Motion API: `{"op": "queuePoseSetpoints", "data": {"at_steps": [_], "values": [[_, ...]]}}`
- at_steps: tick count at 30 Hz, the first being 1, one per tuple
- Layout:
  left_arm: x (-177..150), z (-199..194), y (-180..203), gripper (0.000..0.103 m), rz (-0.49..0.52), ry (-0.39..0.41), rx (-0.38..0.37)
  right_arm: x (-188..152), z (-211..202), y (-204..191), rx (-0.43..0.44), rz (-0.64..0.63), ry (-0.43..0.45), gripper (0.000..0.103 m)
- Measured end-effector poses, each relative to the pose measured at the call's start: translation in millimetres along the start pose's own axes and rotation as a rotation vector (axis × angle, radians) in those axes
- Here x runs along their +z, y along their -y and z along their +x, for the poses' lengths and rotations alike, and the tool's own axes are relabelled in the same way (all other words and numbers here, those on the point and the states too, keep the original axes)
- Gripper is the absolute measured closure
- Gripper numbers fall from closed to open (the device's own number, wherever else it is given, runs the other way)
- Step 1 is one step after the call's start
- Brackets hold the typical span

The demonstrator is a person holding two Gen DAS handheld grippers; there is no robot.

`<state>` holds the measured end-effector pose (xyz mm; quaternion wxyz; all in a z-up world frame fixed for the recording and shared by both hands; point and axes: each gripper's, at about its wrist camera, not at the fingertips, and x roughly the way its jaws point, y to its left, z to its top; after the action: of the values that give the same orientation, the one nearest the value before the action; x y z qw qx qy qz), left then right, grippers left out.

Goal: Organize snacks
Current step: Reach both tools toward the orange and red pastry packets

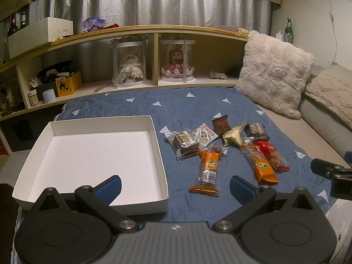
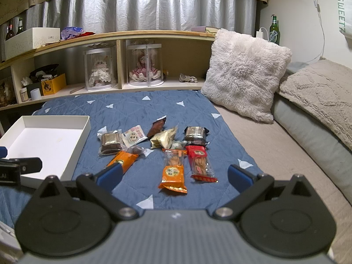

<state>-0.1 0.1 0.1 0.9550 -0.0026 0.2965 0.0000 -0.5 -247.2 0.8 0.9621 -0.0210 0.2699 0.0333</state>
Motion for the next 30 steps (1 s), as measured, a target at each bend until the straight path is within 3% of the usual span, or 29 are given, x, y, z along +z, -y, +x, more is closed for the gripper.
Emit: {"op": "queuePoseSetpoints", "data": {"at_steps": [18,30], "values": [[6.4,4.9,5.2,0.0,-0.004,0.017,-0.016,4.3,4.9,-2.5,-0.011,0.015,-0.01,0.001],[29.2,26.0,20.6,0.0,0.048,0.083,-0.029,24.5,33.6,-1.8,-0.037,0.027,-0.006,0.001]]}}
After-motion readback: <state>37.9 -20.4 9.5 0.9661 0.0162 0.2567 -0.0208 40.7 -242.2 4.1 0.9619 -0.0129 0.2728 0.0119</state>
